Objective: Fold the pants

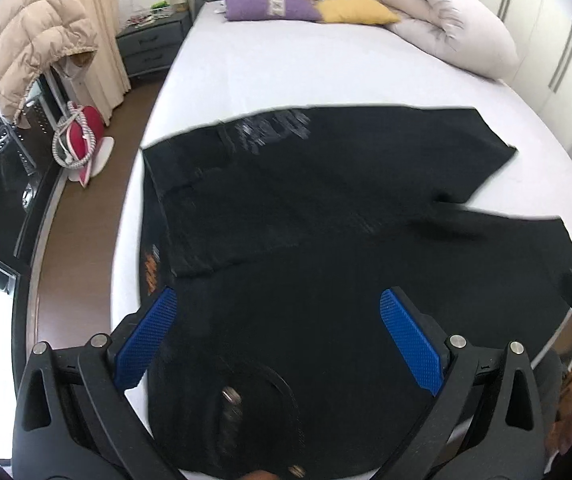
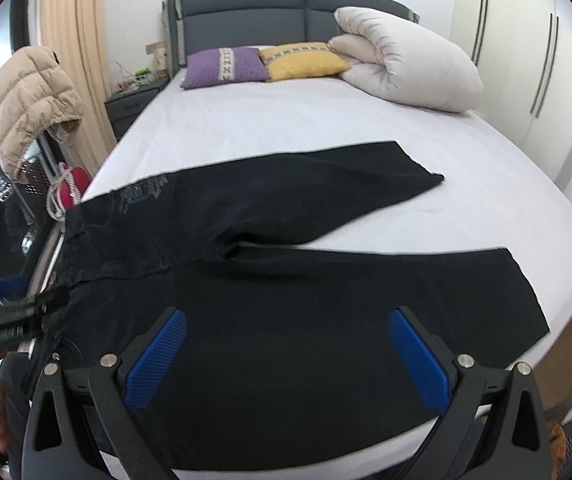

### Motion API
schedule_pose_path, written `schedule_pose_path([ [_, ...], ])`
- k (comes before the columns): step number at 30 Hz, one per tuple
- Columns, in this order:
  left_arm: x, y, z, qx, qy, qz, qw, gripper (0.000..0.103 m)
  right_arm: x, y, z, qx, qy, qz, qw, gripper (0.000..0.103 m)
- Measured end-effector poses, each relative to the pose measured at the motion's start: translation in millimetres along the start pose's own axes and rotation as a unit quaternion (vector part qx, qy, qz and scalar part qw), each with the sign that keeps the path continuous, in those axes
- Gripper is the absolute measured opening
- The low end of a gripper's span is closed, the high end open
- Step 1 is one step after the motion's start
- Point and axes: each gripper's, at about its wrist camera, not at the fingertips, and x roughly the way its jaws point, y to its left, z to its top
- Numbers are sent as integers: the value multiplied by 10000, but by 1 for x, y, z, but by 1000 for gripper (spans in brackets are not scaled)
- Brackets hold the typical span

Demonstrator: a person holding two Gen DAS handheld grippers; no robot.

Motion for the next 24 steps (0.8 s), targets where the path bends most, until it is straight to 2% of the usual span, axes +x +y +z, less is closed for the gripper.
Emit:
schedule_pose_path([
  [2,0,10,20,2,-144,-16,9999,103,5,-4,8,-36,-47,171,9998,103],
  [5,-5,20,64,218,-600,112,9979,103,15,-6,24,-231,-120,461,9986,103],
  [7,-4,23,100,559,-844,234,9946,103,25,-5,35,-472,-159,610,9969,103],
  [10,17,22,149,1174,-881,449,9882,103,41,-1,52,-922,-243,840,9919,103],
  [13,54,15,185,1864,-549,409,9801,103,58,3,68,-1444,-269,1100,9830,103],
  [15,92,13,201,2255,-114,343,9736,103,71,3,77,-1753,-201,1304,9756,103],
  [17,123,18,207,2449,278,101,9691,103,83,3,85,-1935,-110,1429,9706,102],
  [20,174,29,208,2608,975,-267,9601,103,102,-1,96,-2052,37,1731,9633,101],
  [24,213,48,210,2409,1456,-523,9581,103,130,0,108,-2252,244,1845,9564,95],
])
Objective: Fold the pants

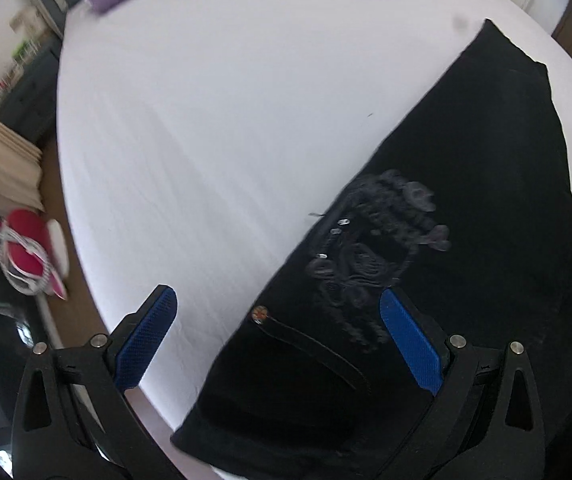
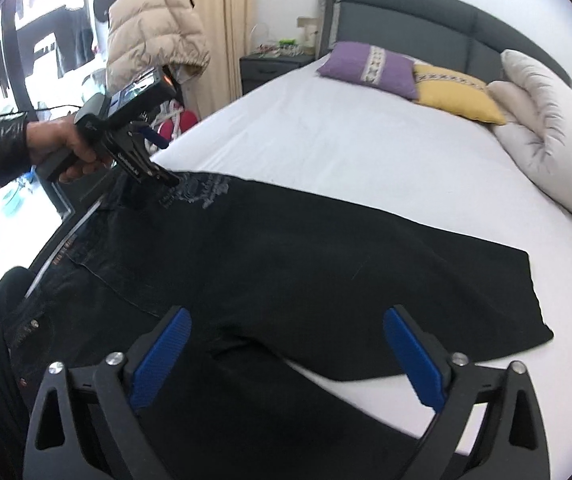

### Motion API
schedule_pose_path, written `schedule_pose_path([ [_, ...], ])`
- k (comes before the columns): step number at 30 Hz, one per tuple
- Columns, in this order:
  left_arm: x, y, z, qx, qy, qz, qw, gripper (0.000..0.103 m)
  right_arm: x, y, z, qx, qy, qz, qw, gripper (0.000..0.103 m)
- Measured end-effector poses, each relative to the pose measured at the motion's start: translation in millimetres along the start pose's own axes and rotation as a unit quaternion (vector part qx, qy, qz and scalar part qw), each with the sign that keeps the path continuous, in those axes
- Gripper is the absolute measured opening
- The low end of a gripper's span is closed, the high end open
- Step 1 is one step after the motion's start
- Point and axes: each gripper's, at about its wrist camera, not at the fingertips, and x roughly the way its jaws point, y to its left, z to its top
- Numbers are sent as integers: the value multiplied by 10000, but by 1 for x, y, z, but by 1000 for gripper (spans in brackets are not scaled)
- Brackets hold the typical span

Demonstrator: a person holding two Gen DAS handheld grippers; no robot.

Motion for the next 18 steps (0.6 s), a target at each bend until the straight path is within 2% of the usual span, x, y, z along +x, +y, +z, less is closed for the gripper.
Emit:
schedule_pose_path([
  [1,5,4,1,-47,54,-54,10000,103,7,-2,3,-39,68,50,10000,91],
  [5,20,15,8,-148,209,-365,9990,103,25,-10,12,-163,223,172,9995,90],
  [9,33,17,9,-182,348,-453,9982,103,39,-17,28,-331,343,343,9983,90],
  [12,33,21,8,-278,314,-483,9980,103,48,-21,44,-502,363,277,9977,88],
  [15,29,26,2,-263,359,-419,9981,102,58,-25,64,-522,348,306,9976,83],
  [18,25,25,5,-299,401,-491,9975,92,72,-18,79,-770,425,339,9955,76],
])
